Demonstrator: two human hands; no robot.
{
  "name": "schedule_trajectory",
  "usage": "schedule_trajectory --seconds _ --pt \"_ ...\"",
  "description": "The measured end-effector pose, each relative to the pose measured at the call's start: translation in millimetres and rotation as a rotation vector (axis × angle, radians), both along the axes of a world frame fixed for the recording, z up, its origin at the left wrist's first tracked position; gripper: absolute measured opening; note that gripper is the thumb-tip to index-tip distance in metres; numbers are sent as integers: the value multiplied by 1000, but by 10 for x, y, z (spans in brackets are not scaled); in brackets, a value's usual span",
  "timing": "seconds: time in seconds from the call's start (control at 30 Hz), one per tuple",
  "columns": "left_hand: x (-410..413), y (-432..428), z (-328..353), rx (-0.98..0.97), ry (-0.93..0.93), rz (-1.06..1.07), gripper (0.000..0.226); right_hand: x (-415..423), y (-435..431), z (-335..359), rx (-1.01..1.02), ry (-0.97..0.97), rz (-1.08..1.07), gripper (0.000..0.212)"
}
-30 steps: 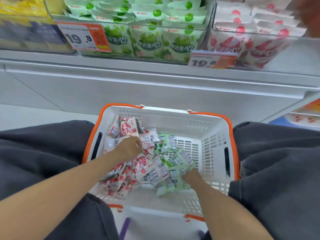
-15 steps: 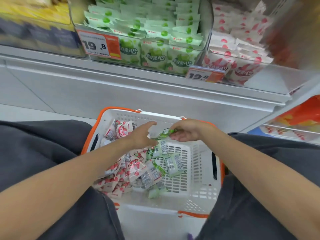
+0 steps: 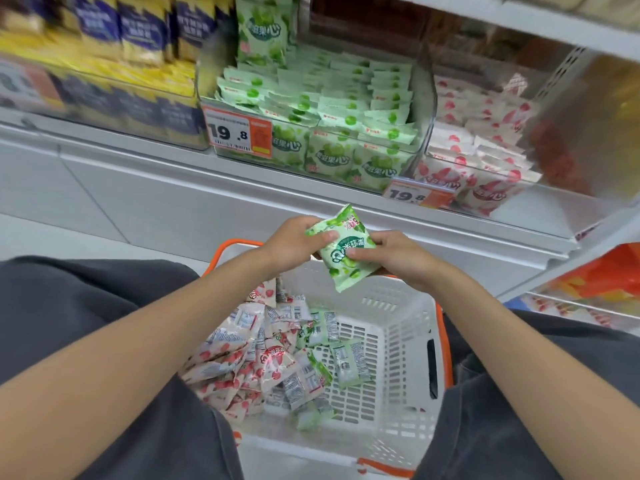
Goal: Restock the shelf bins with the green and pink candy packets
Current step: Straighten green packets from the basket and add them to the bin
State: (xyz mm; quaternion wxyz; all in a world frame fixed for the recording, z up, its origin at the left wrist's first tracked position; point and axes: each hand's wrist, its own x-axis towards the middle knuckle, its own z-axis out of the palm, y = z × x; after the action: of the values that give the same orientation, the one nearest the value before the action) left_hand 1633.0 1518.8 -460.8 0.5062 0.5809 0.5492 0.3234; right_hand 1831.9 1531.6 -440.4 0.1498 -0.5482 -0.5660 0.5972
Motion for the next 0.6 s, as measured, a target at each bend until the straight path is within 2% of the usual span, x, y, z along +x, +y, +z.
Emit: schedule_trajectory --seconds 0.1,0.17,0.2,0.27,0.33,0.37,0.4,0.43,0.5,0.6 --pt "79 31 4 -55 -132 226 19 -60 40 40 -32 44 -58 22" --pt "85 84 -11 -177 -232 310 20 -97 81 68 -14 124 -224 28" --pt "68 111 -20 -233 -228 310 22 -107 105 82 32 151 -323 29" --pt "9 161 -35 -201 -21 229 27 -125 126 117 199 80 -396 28" --pt "-25 156 6 -14 262 130 49 -103 147 157 442 -200 -223 22" --pt "-20 138 41 78 340 74 59 -91 147 182 533 -345 -84 22" --pt "-10 120 64 146 380 2 60 -80 142 205 582 -438 44 20" --pt "3 113 80 184 388 -71 51 -78 136 230 590 -466 125 17" --pt "10 129 56 152 286 -125 25 -93 116 261 585 -388 105 16" --pt "5 147 90 38 31 6 16 -98 154 276 455 -62 -278 29"
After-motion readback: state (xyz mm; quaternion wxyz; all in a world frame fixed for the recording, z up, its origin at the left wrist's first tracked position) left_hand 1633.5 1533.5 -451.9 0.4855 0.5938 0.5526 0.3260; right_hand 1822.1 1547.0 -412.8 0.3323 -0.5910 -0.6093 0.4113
